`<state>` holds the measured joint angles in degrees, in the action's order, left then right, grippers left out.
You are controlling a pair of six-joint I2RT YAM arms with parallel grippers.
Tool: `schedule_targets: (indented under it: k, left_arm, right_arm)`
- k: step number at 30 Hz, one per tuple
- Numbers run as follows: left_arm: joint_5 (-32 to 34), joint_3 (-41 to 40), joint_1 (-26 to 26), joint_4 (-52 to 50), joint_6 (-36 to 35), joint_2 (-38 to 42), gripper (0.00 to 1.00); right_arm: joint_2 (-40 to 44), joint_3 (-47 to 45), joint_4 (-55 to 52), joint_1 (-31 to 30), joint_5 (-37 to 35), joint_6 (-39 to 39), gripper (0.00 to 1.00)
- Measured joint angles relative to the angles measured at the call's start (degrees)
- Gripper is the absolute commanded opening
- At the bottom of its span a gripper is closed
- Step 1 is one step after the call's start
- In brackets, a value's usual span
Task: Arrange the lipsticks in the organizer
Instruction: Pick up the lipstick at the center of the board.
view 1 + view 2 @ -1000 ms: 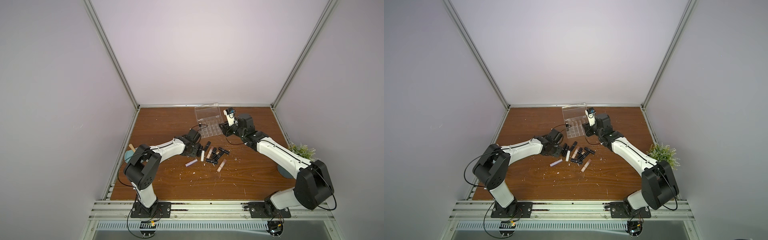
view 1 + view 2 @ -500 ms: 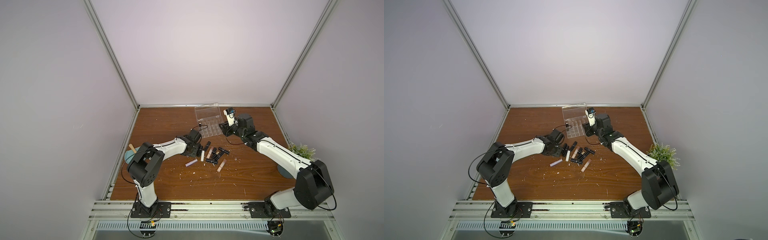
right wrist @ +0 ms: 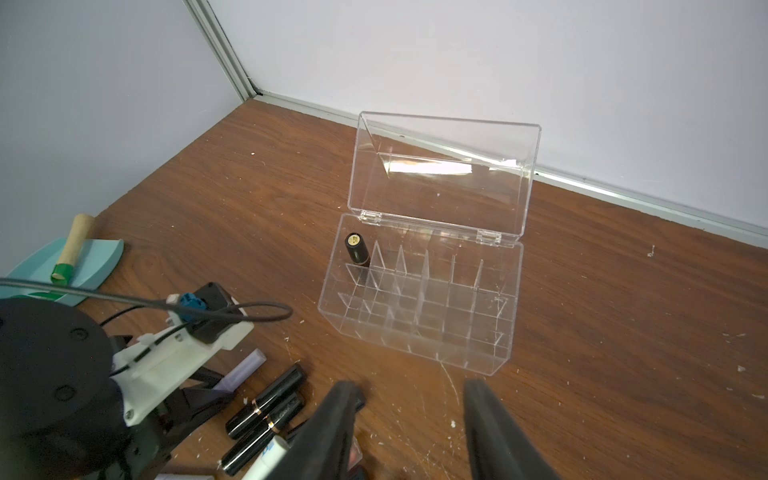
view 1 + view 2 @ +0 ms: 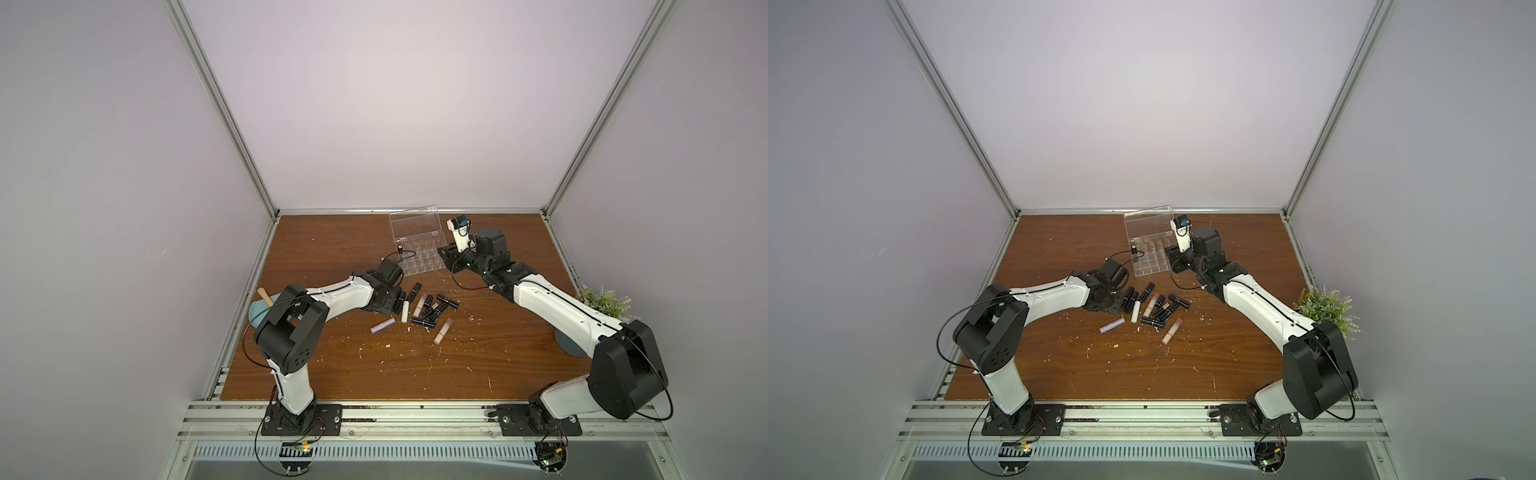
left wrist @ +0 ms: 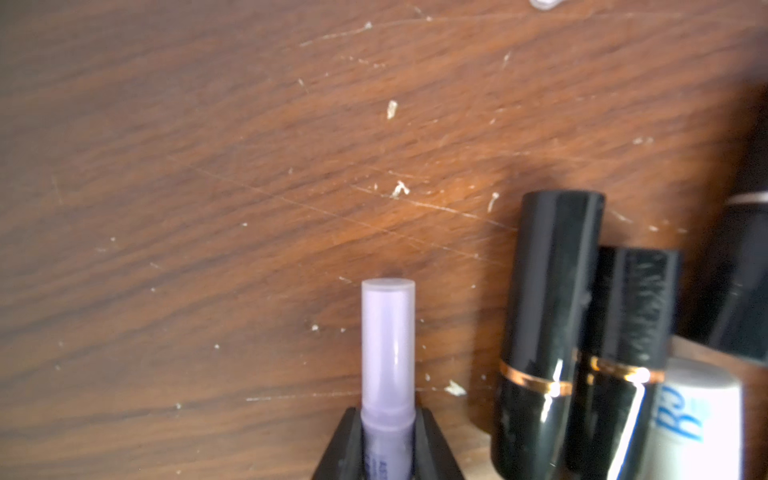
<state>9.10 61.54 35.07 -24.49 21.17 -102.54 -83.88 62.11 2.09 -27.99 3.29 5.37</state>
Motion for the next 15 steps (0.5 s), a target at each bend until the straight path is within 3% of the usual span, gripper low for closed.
schedule_targets:
  k: [9, 15]
  left_arm:
    - [2.6, 0.0, 0.1, -0.3, -0.3, 0.9, 0.16]
    - [0.9, 0.5, 0.0, 0.5, -2.9, 8.9, 0.16]
  right_arm:
    - [0.0, 0.0, 0.0, 0.0, 0.1, 0.0, 0.49]
    - [0.0, 0.0, 0.0, 1.0, 4.5, 0.7, 0.49]
